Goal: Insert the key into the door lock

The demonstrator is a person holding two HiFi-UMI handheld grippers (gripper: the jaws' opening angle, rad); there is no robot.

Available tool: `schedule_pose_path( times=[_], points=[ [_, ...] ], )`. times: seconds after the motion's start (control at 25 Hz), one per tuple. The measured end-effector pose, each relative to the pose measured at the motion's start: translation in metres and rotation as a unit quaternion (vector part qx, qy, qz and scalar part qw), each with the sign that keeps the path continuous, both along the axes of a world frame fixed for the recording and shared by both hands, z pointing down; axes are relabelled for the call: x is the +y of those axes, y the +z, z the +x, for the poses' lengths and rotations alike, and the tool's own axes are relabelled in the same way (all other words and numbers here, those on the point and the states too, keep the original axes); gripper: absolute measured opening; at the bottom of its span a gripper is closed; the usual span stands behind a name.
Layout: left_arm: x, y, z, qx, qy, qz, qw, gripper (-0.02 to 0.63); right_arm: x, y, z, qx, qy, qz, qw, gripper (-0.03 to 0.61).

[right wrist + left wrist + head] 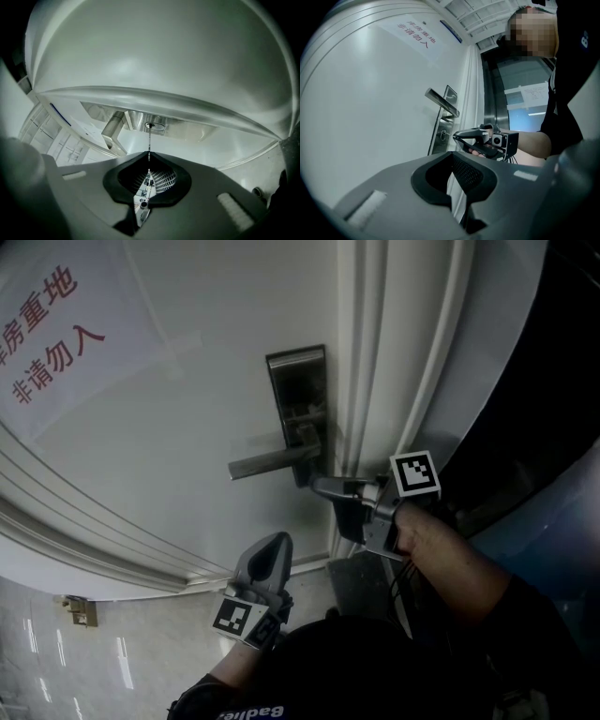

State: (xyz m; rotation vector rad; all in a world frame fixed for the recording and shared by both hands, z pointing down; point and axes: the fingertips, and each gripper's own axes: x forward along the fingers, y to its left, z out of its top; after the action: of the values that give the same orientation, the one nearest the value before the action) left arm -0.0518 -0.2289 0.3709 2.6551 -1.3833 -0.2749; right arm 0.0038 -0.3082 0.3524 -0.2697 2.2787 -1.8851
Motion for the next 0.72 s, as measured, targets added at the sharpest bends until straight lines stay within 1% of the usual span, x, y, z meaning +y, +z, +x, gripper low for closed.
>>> schedule_pose_path(
  times=[0.4,0.72],
  points=[
    [-0.0038,0.0014,-0.0079,0.008,-0.004,-0.005,0.9999,0.02,-0.0051,-0.0001,0.0005,0.0,0.009,-0.015,1.0,0.012],
    [-0.0057,0.0,-0.0073,0.01,0.001,-0.001,0.9999,0.02,-0.006,-0.0017,-0.0001,-0.003,0.011,-0.026,1.0,0.012]
  ],
)
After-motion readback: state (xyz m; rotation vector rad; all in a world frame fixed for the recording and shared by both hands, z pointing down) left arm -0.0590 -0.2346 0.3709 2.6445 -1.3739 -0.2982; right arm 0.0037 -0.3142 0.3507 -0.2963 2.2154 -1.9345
